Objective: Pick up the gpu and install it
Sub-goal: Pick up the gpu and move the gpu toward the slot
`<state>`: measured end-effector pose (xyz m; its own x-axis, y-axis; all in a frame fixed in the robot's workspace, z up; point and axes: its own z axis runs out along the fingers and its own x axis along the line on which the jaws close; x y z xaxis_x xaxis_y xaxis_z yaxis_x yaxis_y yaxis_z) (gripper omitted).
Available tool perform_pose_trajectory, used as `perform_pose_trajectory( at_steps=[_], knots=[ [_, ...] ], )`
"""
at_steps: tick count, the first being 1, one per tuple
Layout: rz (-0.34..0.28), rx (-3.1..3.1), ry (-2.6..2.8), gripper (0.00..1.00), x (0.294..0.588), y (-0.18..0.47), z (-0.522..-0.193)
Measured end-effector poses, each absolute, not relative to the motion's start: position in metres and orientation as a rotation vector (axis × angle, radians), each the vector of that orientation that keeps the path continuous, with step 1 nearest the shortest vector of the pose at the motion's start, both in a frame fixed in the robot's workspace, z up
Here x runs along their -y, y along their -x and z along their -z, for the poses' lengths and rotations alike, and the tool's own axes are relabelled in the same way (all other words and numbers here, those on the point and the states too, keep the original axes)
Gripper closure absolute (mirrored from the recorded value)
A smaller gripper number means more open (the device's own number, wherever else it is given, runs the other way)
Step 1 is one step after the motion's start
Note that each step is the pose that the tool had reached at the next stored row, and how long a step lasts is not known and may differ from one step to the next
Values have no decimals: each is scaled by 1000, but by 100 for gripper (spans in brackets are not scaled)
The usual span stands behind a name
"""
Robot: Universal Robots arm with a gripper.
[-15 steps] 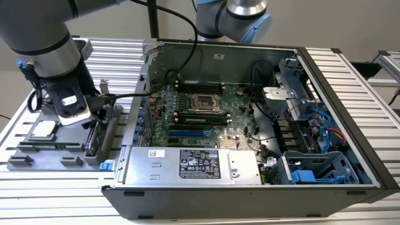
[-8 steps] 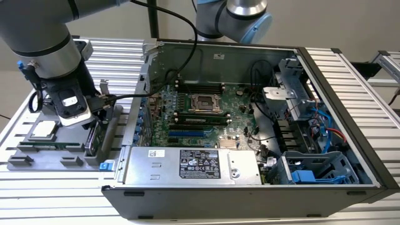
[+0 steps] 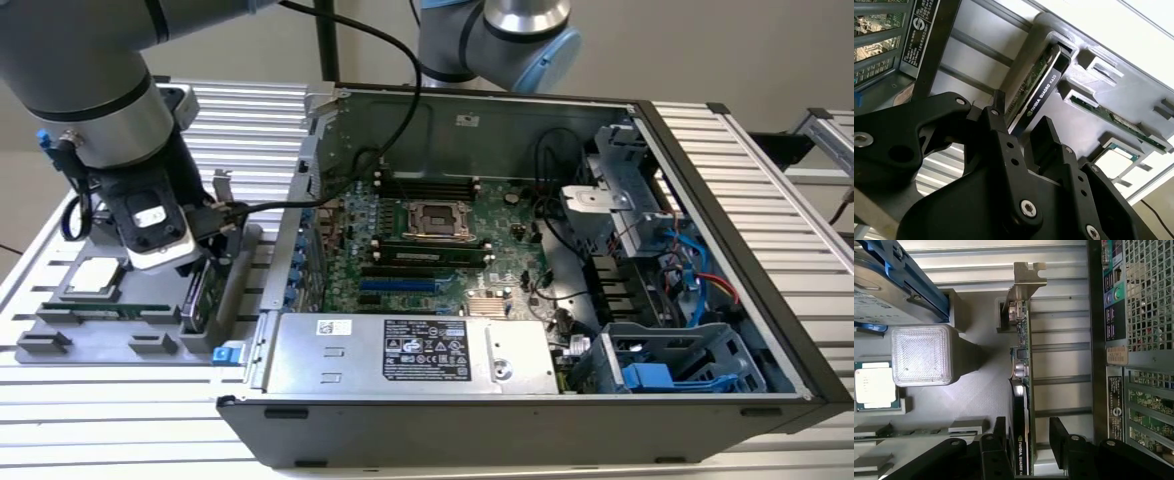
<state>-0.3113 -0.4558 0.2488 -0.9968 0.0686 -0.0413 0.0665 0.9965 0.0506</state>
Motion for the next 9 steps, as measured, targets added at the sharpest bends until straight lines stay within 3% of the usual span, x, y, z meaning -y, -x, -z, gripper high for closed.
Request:
perform_pose_trajectory(
  at_steps=[9],
  knots=[
    [-76, -3096, -105, 0, 456, 311, -245]
  ],
)
